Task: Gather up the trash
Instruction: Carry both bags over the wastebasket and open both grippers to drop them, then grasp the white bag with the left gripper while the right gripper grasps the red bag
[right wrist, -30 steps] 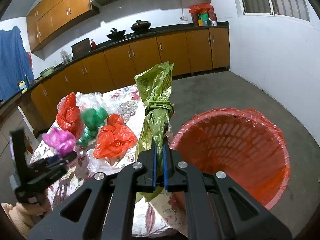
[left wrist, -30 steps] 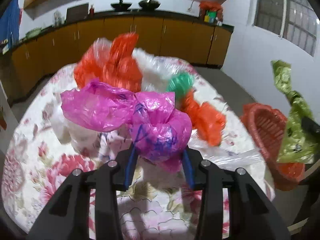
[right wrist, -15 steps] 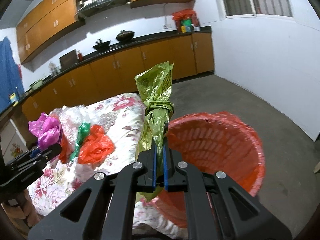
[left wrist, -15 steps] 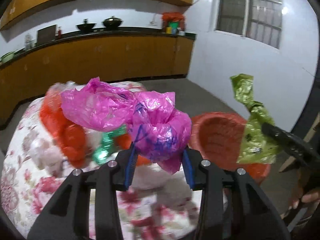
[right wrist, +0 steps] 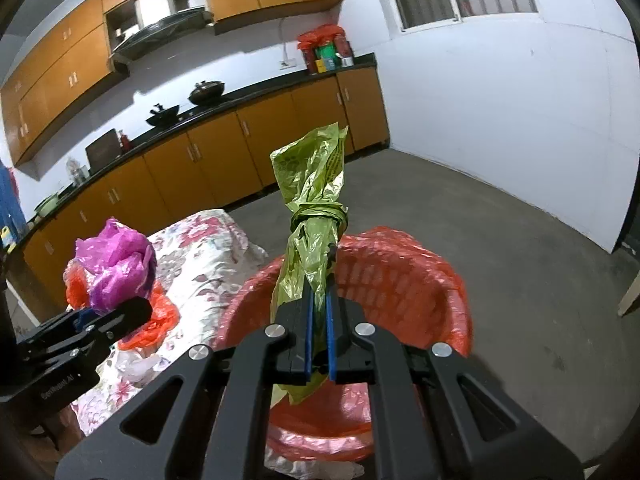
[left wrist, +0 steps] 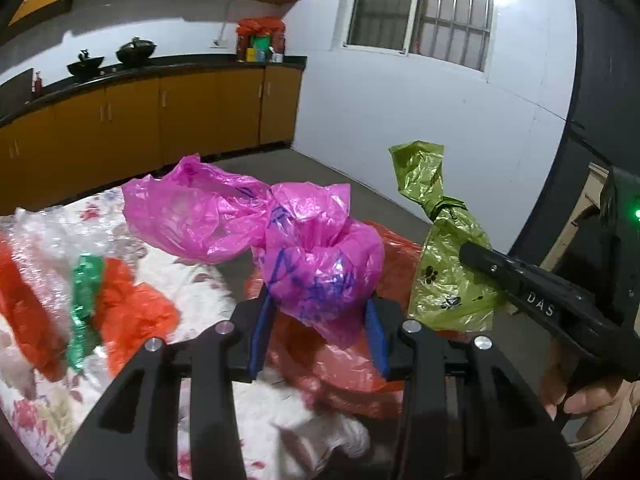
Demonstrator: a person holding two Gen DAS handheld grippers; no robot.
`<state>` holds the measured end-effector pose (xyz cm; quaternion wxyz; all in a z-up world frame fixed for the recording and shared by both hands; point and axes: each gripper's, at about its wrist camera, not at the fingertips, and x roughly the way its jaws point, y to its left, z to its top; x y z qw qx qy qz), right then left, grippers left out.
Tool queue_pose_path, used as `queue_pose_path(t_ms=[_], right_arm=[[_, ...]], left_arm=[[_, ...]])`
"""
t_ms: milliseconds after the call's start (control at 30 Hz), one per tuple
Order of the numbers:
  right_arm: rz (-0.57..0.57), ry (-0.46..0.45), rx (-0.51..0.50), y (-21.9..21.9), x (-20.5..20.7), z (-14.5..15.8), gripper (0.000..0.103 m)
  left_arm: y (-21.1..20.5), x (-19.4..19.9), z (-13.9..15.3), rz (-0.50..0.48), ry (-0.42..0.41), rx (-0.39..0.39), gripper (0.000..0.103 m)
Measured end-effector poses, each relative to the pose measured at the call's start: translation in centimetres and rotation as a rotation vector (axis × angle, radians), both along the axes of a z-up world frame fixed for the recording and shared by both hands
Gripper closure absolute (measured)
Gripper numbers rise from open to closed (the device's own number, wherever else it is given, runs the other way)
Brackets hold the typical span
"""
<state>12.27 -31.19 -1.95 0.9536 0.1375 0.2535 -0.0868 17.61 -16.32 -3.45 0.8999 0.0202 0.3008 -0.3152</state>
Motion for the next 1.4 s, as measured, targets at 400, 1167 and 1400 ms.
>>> queue_pose_path(t_ms=[400,1167,1400], right_arm=[[-0.025,-0.002,0.015,-2.3,0.5,-0.5,0.097],[-0.032,-0.002,-0.035,-1.8,-0.4,0.2,0.059],[0.087,0.008,-0.061,2.7,1.2,0.6,0.058]], left_arm=[[-2.5,1.8,-1.5,-0.064,0.042,0.028,0.06],[5.3,1.0,-2.5,0.233,-0.009,0.083,0.027],[12.2,-0.6,-2.5,0.425,-0.065,0.128,0.021]])
